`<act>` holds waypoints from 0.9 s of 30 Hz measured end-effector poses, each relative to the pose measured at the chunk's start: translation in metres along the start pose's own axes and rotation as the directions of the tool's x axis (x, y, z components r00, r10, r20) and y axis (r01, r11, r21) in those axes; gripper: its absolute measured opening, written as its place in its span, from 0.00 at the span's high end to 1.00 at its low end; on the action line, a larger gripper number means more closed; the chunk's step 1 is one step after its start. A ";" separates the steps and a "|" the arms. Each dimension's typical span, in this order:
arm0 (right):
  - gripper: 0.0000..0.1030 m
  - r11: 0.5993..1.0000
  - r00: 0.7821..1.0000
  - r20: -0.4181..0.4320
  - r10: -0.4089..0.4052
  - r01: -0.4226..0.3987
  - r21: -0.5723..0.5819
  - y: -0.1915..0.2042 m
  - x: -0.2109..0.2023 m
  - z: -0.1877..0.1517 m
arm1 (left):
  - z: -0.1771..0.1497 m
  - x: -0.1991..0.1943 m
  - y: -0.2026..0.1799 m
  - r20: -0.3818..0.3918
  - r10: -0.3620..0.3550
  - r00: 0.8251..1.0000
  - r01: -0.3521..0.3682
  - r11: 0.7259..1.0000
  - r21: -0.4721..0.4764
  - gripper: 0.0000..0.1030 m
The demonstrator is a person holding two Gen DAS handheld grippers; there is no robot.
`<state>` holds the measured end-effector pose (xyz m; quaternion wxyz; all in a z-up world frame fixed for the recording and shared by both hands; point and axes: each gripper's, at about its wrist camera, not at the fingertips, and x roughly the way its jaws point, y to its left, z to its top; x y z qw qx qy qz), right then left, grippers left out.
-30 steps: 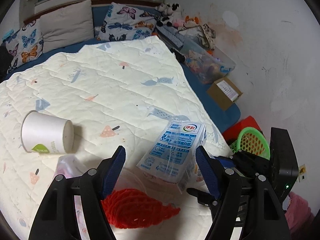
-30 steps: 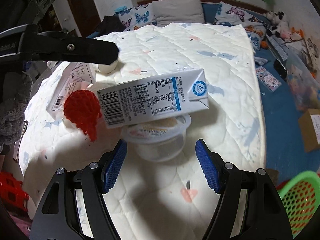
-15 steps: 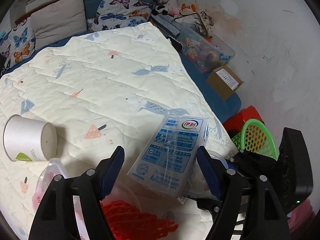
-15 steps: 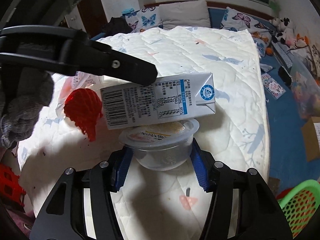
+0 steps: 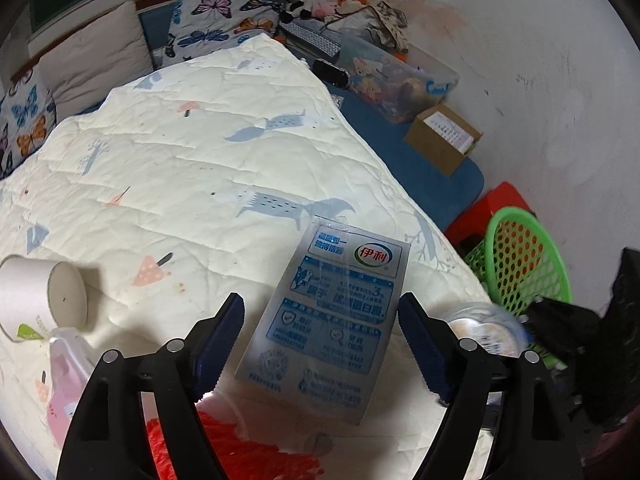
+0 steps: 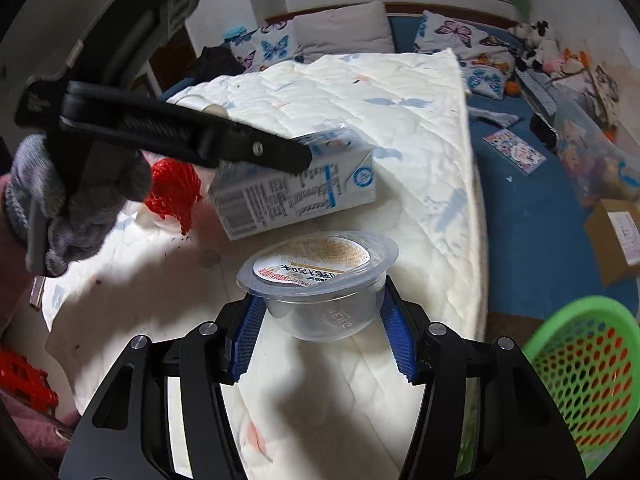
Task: Collect trash
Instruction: 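Grasp the milk carton with the left gripper while the right grasps the clear lidded cup, then drop the lidded cup into the basket with the right gripper while the left drops the carton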
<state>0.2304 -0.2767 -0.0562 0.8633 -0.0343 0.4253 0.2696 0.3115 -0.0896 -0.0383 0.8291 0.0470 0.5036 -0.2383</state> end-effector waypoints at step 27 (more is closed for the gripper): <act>0.45 0.925 0.966 0.038 -0.255 0.232 0.300 -0.086 -0.089 -0.083 | -0.012 0.001 -0.066 0.052 0.026 0.998 -0.032 0.993 0.112 0.34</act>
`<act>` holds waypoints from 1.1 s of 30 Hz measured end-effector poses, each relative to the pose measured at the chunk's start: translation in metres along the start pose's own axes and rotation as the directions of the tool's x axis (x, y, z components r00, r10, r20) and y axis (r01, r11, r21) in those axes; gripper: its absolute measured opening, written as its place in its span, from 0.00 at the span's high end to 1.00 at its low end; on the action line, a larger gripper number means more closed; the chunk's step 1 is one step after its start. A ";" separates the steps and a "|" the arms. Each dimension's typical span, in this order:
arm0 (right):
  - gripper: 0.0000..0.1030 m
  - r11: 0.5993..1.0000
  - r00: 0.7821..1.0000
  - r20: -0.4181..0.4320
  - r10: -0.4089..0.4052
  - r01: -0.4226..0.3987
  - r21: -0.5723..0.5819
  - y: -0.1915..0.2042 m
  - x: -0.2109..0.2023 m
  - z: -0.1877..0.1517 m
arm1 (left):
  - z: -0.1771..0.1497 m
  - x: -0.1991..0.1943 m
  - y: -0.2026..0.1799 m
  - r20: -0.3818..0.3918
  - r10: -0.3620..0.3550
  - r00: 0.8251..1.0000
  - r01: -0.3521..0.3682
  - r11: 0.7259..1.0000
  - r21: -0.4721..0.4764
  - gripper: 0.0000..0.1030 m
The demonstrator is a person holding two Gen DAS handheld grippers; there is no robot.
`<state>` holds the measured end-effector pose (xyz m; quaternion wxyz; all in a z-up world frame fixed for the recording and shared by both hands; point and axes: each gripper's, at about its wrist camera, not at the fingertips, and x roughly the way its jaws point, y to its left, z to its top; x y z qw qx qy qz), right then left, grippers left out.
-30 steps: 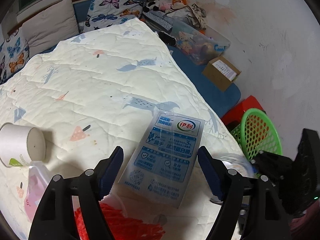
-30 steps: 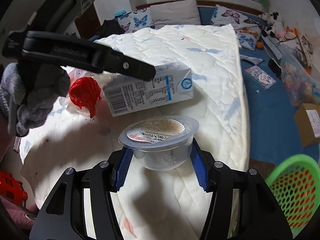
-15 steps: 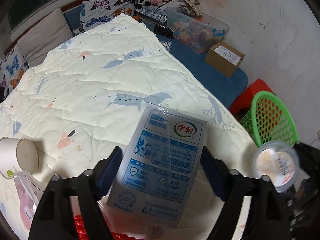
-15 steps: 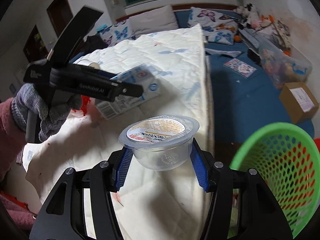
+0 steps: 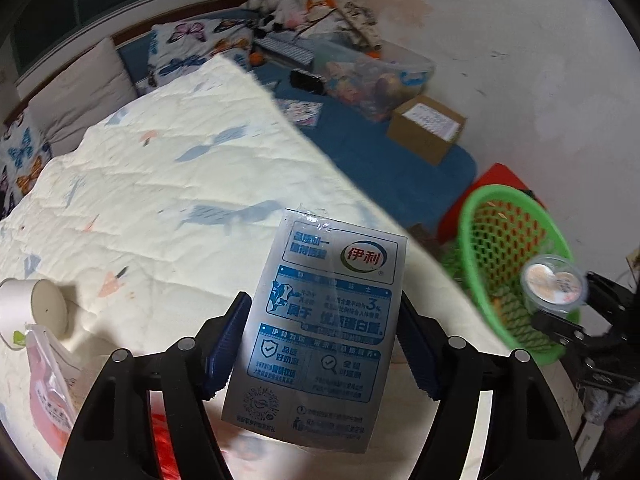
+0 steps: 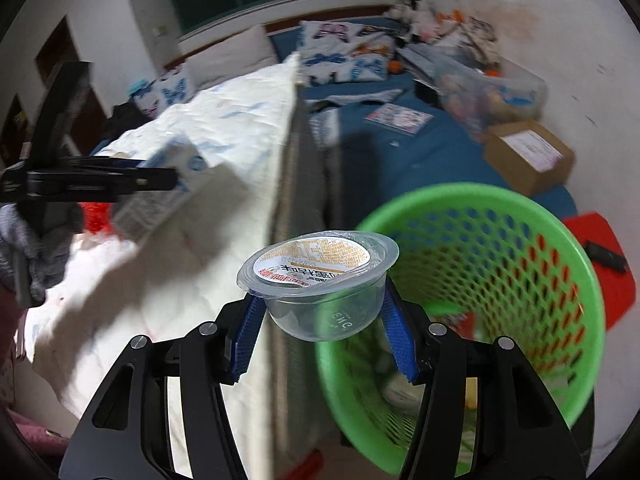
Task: Collect trash
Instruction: 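Drop the lidded cup into the basket with the right gripper while the left drops the carton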
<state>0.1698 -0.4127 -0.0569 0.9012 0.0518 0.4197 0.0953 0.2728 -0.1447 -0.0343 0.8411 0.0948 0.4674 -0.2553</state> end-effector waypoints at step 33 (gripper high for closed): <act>0.35 0.954 0.990 0.020 -0.137 0.127 0.271 -0.091 -0.062 -0.067 | 0.038 0.033 -0.186 -0.014 -0.287 0.958 0.287 0.955 0.071 0.33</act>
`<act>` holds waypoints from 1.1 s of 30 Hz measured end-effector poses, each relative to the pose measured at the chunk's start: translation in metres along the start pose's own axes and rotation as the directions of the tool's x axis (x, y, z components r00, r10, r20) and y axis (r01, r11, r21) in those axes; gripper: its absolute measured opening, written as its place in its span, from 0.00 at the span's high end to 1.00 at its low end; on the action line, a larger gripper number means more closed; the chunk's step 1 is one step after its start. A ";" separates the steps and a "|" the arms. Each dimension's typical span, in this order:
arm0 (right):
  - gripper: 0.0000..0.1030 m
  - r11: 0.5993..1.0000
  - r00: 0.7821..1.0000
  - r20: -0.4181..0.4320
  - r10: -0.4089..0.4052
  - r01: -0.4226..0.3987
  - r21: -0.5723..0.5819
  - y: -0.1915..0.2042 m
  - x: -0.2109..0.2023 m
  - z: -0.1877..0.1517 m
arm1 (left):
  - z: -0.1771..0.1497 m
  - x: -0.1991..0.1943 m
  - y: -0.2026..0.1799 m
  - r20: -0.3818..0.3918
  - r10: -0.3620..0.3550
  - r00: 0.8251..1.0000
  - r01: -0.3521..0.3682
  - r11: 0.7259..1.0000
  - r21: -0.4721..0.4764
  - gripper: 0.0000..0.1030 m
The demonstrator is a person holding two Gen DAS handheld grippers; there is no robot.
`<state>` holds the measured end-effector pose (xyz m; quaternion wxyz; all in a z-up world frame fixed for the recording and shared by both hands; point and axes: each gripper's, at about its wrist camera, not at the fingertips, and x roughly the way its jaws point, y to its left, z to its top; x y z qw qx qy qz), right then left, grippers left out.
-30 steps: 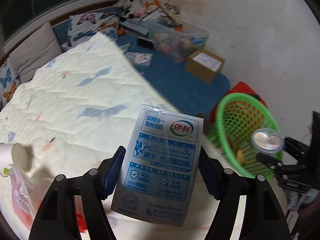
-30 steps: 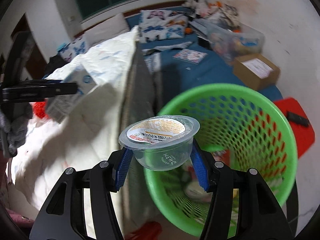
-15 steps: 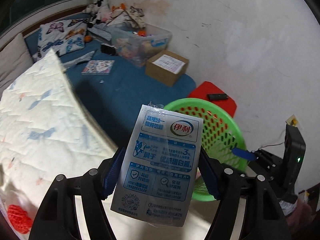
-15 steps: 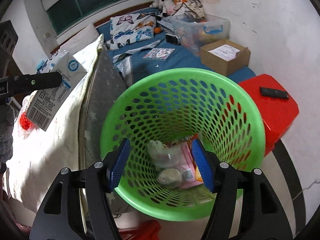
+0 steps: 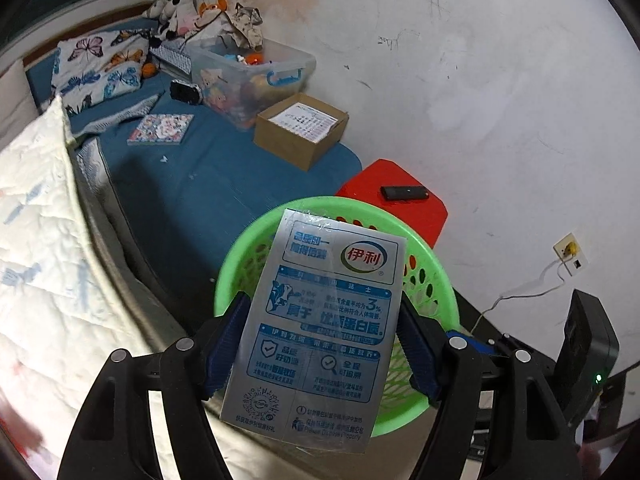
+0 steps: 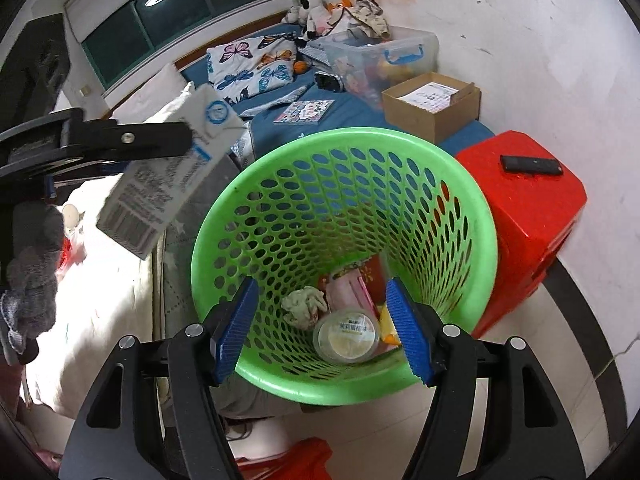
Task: Collect trash
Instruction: 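Drop the lidded cup into the basket with the right gripper while the left drops the carton, then move both grippers back over the table toward the pink bag and red net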
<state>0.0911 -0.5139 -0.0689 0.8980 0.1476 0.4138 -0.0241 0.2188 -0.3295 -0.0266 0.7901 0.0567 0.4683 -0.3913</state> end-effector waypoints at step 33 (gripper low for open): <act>0.31 0.931 0.976 -0.057 0.212 -0.219 -0.292 0.145 0.023 0.024 | -0.115 -0.173 0.137 0.210 0.359 0.910 -0.293 0.911 -0.289 0.24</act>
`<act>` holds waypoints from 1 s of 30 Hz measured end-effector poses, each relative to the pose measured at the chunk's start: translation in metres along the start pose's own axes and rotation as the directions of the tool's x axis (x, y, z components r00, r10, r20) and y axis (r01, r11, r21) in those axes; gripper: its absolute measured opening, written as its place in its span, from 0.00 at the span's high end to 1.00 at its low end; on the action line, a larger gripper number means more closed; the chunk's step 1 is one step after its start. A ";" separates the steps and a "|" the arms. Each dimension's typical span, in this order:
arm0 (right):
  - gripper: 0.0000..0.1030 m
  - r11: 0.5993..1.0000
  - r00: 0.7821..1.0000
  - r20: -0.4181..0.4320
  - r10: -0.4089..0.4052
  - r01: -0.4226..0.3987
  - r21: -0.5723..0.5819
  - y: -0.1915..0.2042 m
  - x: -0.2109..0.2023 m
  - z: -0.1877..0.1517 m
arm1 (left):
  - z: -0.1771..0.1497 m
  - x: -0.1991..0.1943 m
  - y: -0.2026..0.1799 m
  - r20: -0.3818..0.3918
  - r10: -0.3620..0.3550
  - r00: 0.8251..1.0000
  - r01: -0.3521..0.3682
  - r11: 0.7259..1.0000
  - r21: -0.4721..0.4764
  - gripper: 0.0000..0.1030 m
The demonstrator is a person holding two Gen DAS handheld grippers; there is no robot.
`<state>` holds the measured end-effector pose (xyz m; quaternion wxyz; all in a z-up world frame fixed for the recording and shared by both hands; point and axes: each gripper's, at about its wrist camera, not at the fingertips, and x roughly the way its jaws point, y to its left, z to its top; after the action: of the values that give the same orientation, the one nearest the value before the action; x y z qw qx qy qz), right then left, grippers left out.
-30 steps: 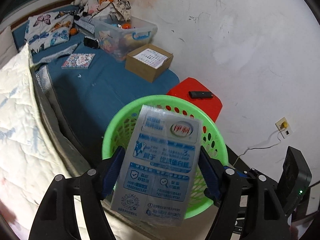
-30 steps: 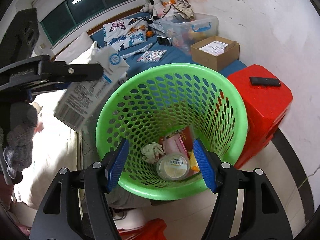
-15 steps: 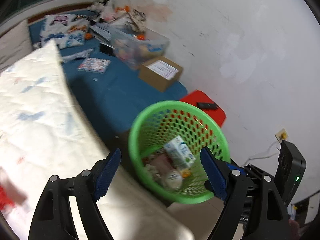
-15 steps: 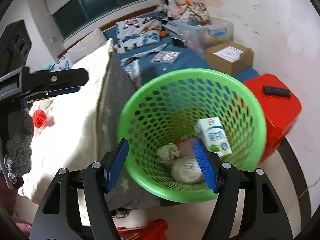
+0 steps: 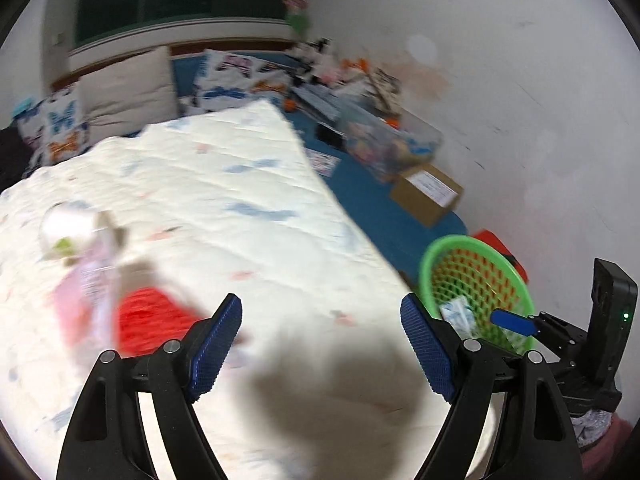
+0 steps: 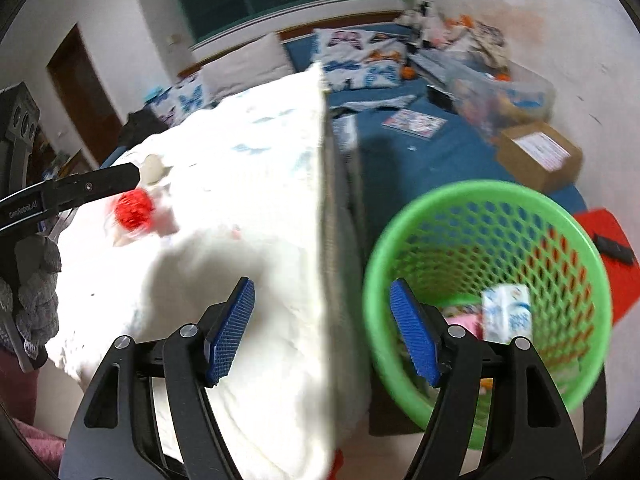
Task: Collect trash
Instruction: 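Move both grippers back over the table toward the pink bag and red net, then grasp the pink plastic bag with the left gripper while the right grasps the red net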
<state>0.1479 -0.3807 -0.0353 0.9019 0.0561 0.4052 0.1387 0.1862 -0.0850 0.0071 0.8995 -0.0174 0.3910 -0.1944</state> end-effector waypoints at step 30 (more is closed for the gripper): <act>0.31 0.914 0.976 -0.087 0.200 -0.218 -0.341 0.163 0.080 0.060 | -0.027 0.010 0.188 -0.081 0.118 0.990 -0.140 0.924 -0.357 0.43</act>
<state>0.2100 -0.2012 -0.0177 0.8669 -0.0650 0.3885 0.3054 0.2363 0.0878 -0.0534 0.8800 -0.1513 0.4463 -0.0599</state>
